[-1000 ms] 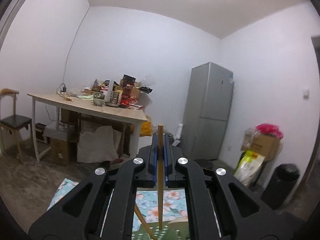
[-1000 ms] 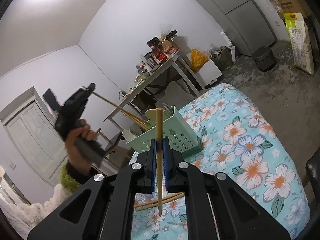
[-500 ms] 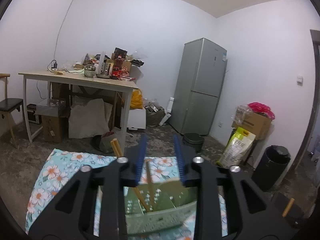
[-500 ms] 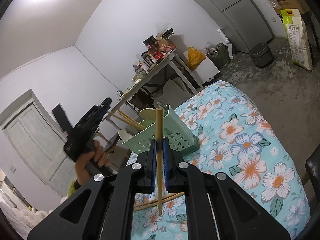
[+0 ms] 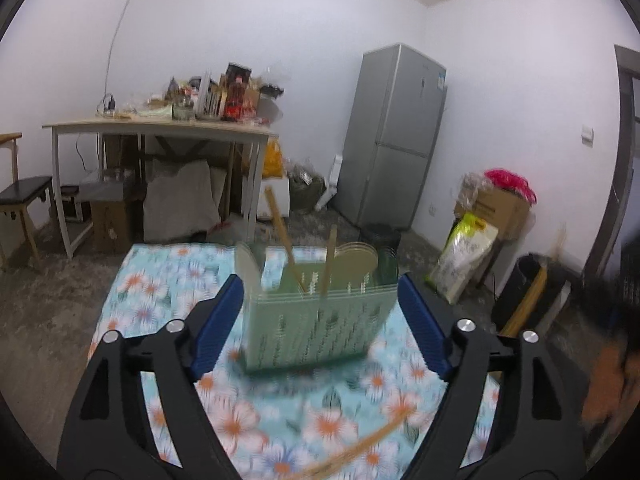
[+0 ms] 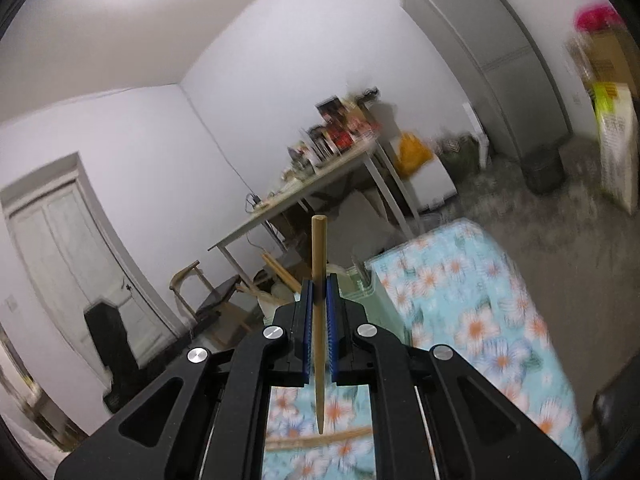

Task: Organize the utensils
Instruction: 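Lower the right gripper's chopstick into the holder and open the right gripper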

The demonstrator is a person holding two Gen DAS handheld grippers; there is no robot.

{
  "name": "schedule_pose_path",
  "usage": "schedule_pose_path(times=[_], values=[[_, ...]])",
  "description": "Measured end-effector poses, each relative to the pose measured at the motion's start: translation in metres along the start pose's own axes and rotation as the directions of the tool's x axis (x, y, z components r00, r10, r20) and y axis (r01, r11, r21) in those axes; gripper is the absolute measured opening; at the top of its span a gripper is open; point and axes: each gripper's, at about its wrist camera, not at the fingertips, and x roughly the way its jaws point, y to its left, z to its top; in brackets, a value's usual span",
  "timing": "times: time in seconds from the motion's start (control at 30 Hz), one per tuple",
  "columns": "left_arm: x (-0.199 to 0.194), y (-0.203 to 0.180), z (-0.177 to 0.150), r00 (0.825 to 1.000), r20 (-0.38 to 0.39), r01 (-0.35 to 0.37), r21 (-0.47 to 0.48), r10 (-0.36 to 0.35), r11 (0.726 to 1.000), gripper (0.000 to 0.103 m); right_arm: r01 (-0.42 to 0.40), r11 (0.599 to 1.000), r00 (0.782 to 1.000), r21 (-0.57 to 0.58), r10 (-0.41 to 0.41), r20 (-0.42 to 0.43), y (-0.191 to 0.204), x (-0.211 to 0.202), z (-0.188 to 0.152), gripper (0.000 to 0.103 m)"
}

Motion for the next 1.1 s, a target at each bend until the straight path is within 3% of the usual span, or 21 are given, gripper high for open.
schedule_pose_path(times=[0.3,0.57,0.8,1.0,1.1], values=[[-0.018,0.017,-0.067,0.99,-0.132,-0.036,0.02,0.038,0.999,0.087,0.01,0.963,0.993,-0.27,0.024,0.119,0.072,0.036,0.053,0.007],[-0.021,0.028,-0.086,0.986,-0.16,-0.054,0.0,0.053,0.999,0.089,0.047,0.901,0.991,-0.431,0.012,0.133,0.121,0.095,0.078,0.007],[-0.027,0.05,-0.088,0.985,-0.158,-0.083,-0.032,0.077,0.996,0.09,0.079,0.849,0.996,-0.522,-0.051,0.067,0.135,0.152,0.057,0.007],[-0.031,0.063,-0.094,0.983,-0.167,-0.091,-0.05,0.082,0.995,0.09,0.169,0.753,0.979,-0.636,-0.203,0.02,0.133,0.195,0.022,0.008],[-0.031,0.065,-0.094,0.983,-0.167,-0.09,-0.052,0.08,0.995,0.09,0.173,0.746,0.972,-0.643,-0.233,-0.009,0.132,0.201,0.016,0.008]])
